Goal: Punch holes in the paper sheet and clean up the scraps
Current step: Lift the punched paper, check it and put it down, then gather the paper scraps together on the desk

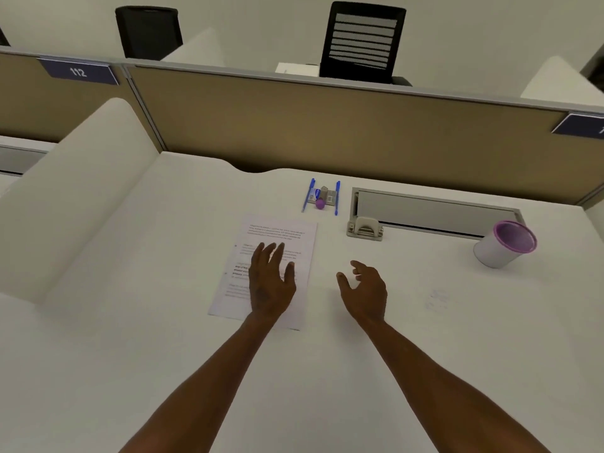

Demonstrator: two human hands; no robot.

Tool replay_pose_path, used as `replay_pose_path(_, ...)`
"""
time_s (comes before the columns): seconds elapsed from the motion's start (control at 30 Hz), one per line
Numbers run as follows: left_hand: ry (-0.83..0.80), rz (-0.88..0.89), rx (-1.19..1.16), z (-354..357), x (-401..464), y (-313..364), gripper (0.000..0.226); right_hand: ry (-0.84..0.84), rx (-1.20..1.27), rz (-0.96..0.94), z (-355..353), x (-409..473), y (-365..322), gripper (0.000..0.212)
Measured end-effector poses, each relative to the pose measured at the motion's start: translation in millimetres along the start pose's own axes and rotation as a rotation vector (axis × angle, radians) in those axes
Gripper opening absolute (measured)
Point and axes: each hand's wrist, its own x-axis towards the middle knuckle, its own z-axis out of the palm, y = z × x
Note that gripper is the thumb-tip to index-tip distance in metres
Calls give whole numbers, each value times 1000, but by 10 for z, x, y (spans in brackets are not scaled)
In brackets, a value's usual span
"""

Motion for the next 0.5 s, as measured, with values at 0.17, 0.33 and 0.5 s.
replay_pose_path(0.17,-119,144,-91,305,-482,594,52,-20,-155,-89,-520,-173,360,52)
replay_pose_path(0.33,-230,259,-153,644,-840,1079,55,5,-232,-155,-1057,-281,747,56)
replay_pose_path(0.5,-351,303,-99,998,-1076,1457,60,37,-262,-118,-1711,-209,1154,54)
